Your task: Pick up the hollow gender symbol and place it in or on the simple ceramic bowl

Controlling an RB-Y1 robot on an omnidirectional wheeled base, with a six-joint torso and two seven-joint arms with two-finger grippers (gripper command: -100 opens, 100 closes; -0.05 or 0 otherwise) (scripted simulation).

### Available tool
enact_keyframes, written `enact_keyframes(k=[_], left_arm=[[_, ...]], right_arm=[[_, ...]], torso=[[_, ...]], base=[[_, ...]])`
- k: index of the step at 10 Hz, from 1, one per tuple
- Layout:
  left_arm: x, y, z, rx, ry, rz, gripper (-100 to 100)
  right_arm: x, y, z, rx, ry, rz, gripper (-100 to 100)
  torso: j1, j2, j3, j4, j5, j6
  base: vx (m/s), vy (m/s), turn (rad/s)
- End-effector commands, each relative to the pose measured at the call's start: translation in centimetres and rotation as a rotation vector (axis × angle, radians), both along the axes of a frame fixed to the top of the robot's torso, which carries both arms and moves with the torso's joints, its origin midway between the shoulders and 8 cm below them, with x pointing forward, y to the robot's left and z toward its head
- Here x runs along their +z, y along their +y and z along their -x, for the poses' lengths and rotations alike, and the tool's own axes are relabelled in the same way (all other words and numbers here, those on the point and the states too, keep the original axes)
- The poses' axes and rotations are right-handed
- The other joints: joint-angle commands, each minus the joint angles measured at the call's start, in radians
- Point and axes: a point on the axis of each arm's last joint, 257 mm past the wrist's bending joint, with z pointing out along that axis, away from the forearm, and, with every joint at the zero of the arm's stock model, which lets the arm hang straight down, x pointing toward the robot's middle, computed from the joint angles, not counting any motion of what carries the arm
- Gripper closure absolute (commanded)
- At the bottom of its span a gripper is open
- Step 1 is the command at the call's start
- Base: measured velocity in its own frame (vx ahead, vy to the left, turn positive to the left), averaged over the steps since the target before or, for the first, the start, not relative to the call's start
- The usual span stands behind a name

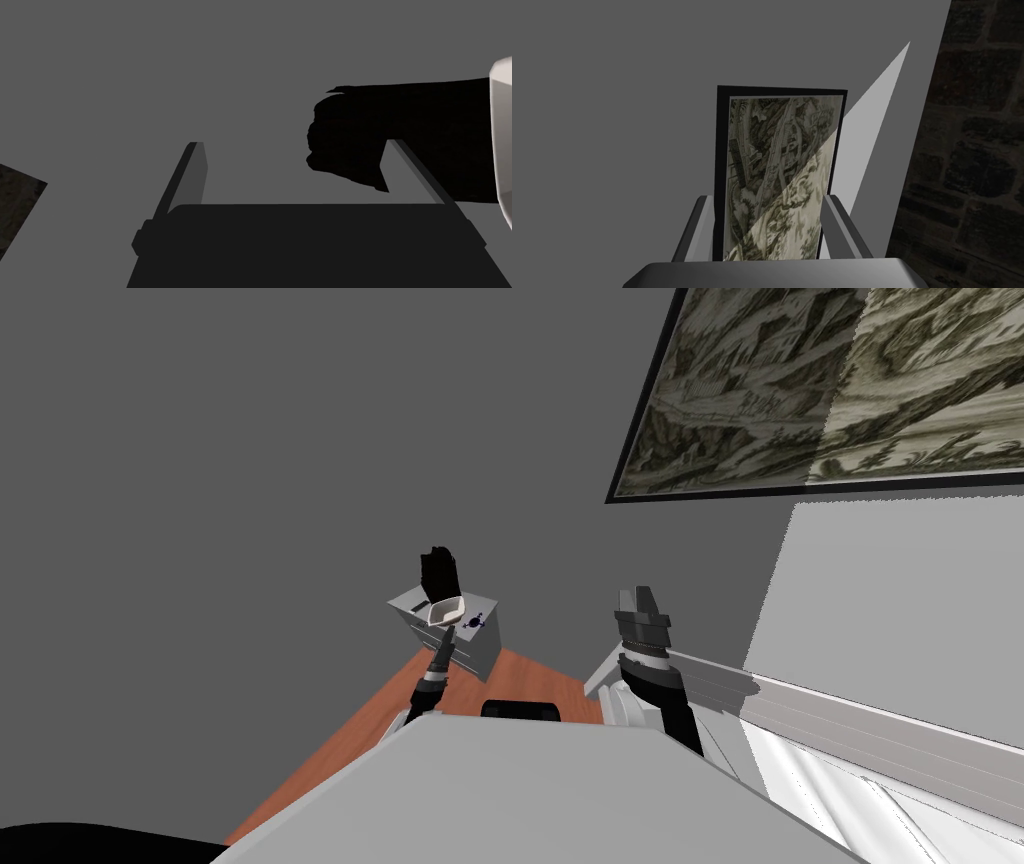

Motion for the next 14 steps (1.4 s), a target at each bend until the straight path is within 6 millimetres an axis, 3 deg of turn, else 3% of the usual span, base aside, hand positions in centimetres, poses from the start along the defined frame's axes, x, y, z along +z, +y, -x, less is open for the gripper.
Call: enact_keyframes(k=[1, 14], left_arm=[[-1.5, 0.3, 0.3, 0.006, 0.032, 0.005, -100], [-12.8, 2.9, 3.2, 0.065, 0.243, 0.083, -100]], right_arm=[[0.0, 0.0, 0.0, 0.000, 0.000, 0.000, 0], [0.0, 0.0, 0.0, 0.000, 0.000, 0.000, 0]], torso=[[0.000, 0.000, 0.000, 0.000, 0.000, 0.000], [0.001, -0.002, -0.001, 0.000, 0.000, 0.000]], base=[[0.034, -0.042, -0.025], [0.046, -0.031, -0.029]])
